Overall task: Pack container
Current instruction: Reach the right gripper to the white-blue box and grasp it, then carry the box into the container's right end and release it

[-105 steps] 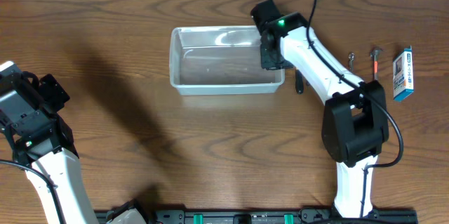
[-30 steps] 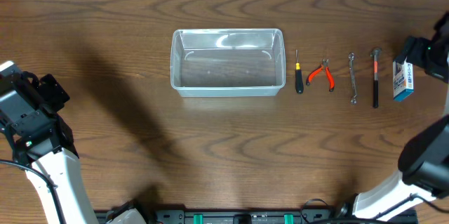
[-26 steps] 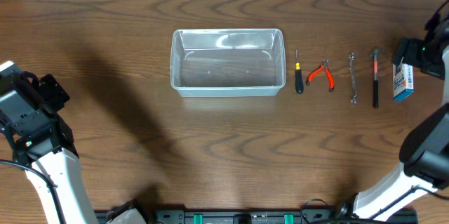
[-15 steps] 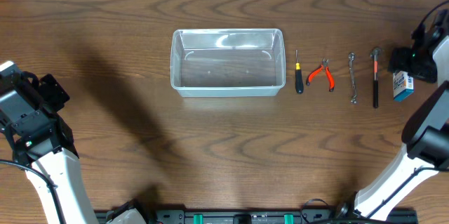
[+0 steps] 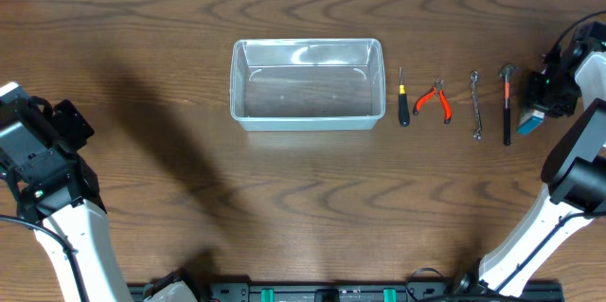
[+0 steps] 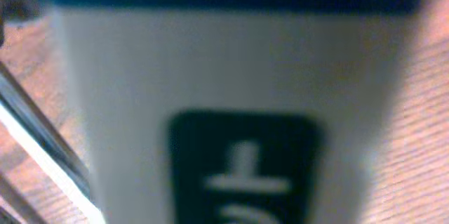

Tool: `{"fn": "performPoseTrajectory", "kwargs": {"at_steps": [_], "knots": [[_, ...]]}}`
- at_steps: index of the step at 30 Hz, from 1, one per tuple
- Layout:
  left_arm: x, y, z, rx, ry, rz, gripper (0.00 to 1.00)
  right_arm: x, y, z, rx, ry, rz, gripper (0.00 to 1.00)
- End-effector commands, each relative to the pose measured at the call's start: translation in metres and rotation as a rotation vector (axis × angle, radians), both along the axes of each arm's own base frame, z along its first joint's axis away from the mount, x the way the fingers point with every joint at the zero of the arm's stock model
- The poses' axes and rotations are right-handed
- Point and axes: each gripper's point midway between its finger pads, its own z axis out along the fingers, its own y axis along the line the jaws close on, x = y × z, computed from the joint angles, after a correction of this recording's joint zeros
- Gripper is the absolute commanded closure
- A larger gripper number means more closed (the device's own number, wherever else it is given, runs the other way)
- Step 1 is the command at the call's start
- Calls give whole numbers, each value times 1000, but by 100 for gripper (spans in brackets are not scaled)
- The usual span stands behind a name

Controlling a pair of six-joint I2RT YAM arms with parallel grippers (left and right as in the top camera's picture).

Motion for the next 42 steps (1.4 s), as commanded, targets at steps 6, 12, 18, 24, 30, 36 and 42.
{"fn": "performPoseTrajectory", "kwargs": {"at_steps": [6, 12, 18, 24, 30, 36, 42], "knots": [[0, 4, 6, 18, 1, 5, 2, -6, 4, 23, 10, -13, -39, 91], [0, 4, 6, 18, 1, 5, 2, 10, 18, 101, -68, -178, 6, 86], [0, 4, 6, 18, 1, 5, 2, 27, 107, 208, -74, -442, 203, 88], [0, 4, 6, 18, 1, 5, 2, 34, 258, 256, -56, -612, 617, 88], [0, 4, 6, 18, 1, 4, 2, 37, 392, 237, 26, -670, 892, 89], [0, 4, 6, 18, 1, 5, 2, 50, 437, 173, 115, -564, 692, 92], [0, 4, 6, 18, 1, 5, 2, 48, 444, 117, 174, -419, 543, 97]]}}
